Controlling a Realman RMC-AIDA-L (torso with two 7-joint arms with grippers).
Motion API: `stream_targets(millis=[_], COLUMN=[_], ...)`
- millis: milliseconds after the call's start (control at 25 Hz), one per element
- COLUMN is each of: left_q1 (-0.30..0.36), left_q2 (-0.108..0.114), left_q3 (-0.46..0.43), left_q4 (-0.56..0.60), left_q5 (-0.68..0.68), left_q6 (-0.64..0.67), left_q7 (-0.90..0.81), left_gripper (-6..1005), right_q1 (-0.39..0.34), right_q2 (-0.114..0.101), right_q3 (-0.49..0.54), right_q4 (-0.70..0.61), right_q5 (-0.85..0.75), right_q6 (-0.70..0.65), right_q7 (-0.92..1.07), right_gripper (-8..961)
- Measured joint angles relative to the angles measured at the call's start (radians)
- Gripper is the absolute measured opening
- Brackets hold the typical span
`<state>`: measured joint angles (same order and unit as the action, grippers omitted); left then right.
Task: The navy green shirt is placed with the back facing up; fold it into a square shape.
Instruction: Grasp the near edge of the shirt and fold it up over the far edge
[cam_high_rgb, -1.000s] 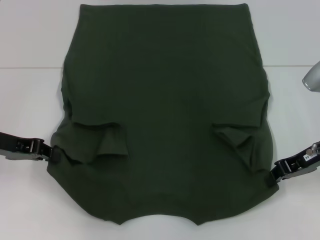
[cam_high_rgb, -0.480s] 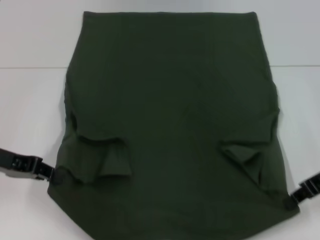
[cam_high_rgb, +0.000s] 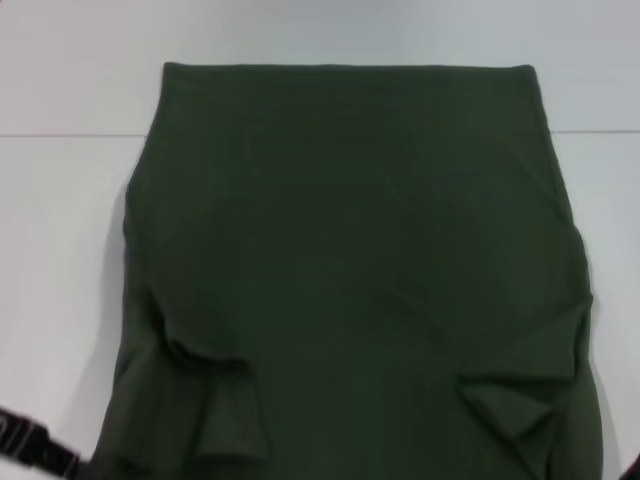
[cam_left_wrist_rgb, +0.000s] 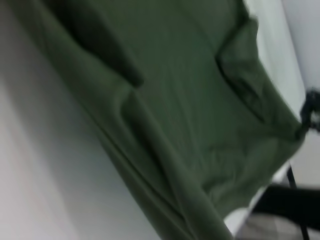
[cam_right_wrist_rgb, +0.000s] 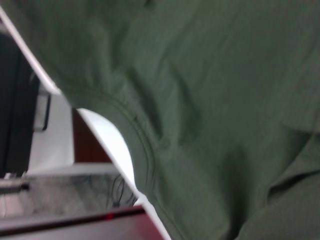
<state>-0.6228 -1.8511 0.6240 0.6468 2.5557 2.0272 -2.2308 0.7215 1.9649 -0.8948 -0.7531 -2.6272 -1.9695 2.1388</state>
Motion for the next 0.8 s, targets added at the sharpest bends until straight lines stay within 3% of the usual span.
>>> stream_targets(millis=[240, 400, 640, 800], left_q1=[0.000, -0.008, -0.046, -0.079], left_q2=[-0.007, -0.015, -0.028, -0.037], left_q3=[0.026, 0.003, -0.101, -0.223], left_q4=[-0.017, -0.025, -0.049, -0.080], left_q5=[0.030, -0.001, -0.074, -0.105], left_q6=[0.008, -0.009, -0.080, -0.211], left_q7=[0.014, 0.025, 0.016, -0.033], left_gripper=[51, 51, 51, 52], right_q1=[-0.007, -0.009, -0.021, -0.042], right_q2=[0.020, 0.025, -0.003, -0.025], right_q3=[-0.073, -0.038, 0.217, 0.435], right_q4=[0.011, 0.007, 0.004, 0.003], right_q5=[0.000, 0.000, 0.005, 0.029], right_q6=[-0.007, 0.016, 0.064, 0.103], right_q7=[-0.034, -0.029, -0.023, -0.021], right_gripper=[62, 69, 79, 85])
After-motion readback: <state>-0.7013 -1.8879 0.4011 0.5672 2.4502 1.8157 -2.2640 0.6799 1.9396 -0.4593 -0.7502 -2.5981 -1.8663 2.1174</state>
